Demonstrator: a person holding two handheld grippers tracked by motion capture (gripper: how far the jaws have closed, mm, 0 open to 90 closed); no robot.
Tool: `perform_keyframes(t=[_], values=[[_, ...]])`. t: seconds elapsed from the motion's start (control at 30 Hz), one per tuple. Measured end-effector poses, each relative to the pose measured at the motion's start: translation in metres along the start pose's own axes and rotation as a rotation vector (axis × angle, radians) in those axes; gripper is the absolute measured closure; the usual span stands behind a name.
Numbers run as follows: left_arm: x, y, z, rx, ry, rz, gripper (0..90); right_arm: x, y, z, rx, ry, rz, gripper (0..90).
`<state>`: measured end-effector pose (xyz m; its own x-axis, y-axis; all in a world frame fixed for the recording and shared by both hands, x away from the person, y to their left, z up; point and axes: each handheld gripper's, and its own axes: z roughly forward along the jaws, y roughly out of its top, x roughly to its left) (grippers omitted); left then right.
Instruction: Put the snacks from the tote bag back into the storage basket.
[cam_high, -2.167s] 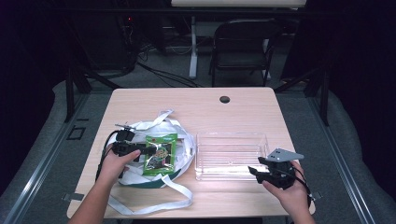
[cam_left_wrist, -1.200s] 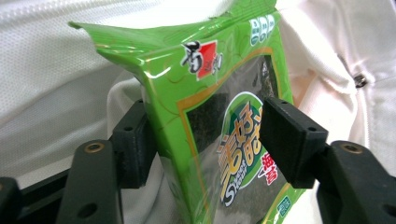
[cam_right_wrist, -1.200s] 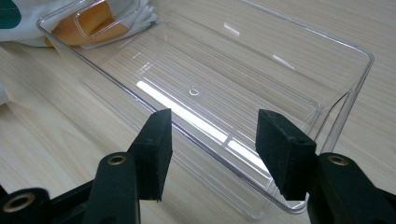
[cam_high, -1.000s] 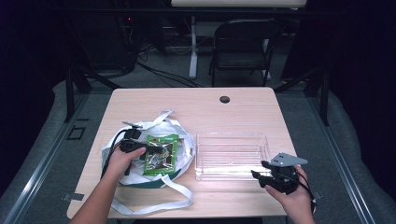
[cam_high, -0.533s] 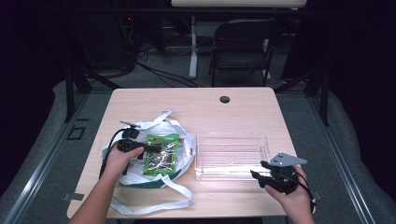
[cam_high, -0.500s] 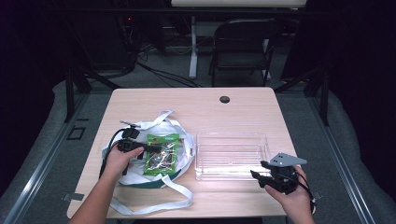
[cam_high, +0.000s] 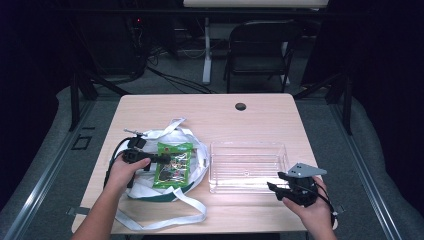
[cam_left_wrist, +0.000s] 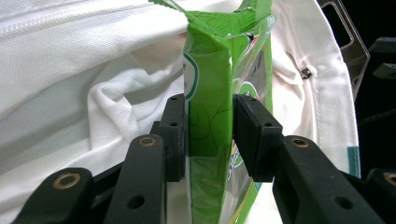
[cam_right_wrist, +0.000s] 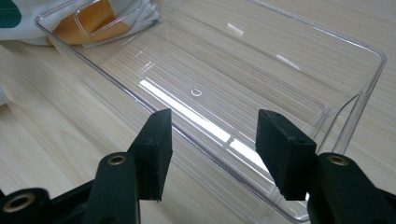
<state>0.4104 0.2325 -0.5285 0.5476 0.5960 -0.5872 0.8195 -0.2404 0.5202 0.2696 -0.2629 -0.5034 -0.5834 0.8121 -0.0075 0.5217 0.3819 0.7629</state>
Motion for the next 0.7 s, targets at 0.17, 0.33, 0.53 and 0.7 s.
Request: perform_keyframes(t=[0.17, 0.33, 0.53, 0.7], values=[[-0.001, -0.002, -0.004, 0.001, -0.008, 0.006, 67.4, 0.000, 0.002, 0.003, -0.002, 0.009, -0.008, 46.1], [-0.005, -0.005, -0.008, -0.002, -0.016, 0.024, 68.5, 0.001, 0.005, 0.006, 0.000, 0.021, -0.013, 46.1], [-0.004, -0.007, -0.011, -0.004, -0.024, 0.029, 71.3, 0.002, 0.009, 0.009, 0.002, 0.029, -0.026, 46.1], [-0.004, -0.010, -0.016, -0.009, -0.035, 0.041, 72.2, 0.002, 0.011, 0.012, -0.002, 0.040, -0.029, 46.1]])
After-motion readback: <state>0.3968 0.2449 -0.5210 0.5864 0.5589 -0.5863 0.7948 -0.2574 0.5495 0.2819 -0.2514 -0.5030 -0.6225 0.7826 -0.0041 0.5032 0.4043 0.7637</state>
